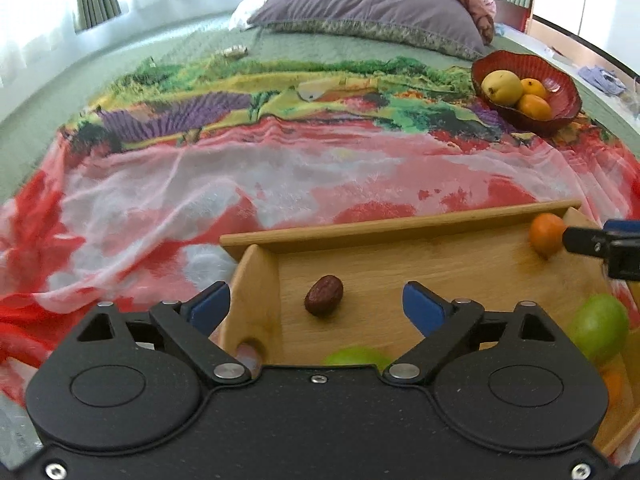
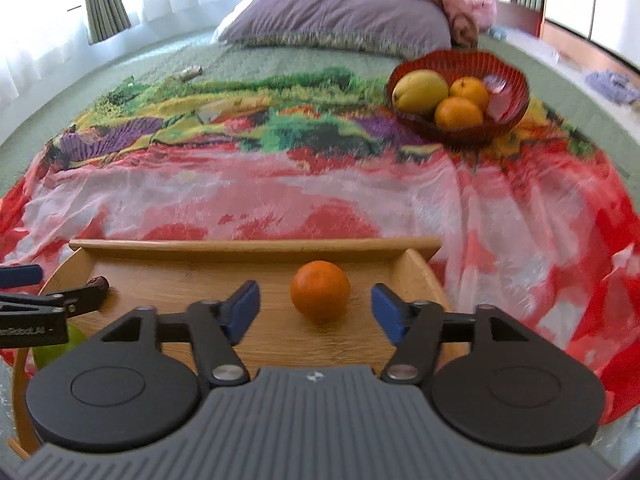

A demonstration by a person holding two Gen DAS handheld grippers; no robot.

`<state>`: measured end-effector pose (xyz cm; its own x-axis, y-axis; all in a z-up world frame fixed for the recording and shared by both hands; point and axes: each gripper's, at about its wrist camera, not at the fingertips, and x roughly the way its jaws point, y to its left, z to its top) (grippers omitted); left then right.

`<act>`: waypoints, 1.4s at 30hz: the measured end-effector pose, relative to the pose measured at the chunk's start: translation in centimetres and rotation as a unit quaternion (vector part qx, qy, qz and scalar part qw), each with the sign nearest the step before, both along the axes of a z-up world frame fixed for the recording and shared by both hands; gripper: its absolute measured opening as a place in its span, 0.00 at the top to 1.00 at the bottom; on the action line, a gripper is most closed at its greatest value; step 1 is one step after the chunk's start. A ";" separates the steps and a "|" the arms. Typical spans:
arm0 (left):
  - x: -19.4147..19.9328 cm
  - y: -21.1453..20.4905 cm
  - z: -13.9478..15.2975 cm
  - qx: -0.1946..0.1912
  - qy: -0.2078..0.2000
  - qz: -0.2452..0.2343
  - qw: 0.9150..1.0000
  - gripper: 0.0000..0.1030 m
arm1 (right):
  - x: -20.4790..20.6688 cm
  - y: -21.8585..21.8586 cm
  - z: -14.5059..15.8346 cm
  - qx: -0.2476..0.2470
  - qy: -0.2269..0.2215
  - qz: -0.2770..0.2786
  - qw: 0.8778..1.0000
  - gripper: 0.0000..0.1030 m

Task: Organize fruits
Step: 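Lift both open tools away from the tray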

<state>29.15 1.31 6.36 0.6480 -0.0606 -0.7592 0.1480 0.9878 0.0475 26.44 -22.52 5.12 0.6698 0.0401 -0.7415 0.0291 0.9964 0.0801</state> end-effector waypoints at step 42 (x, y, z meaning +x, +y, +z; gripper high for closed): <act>-21.2 -1.6 -0.2 -0.075 -0.131 -0.024 0.988 0.00 | -20.8 2.8 -2.0 -0.105 -0.208 0.099 0.967 0.00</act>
<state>7.98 -0.32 6.20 0.8143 -0.1952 -0.5466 0.1970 0.9788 -0.0560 5.66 -19.70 3.17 0.9068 0.0753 -0.4148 -0.1548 0.9747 -0.1613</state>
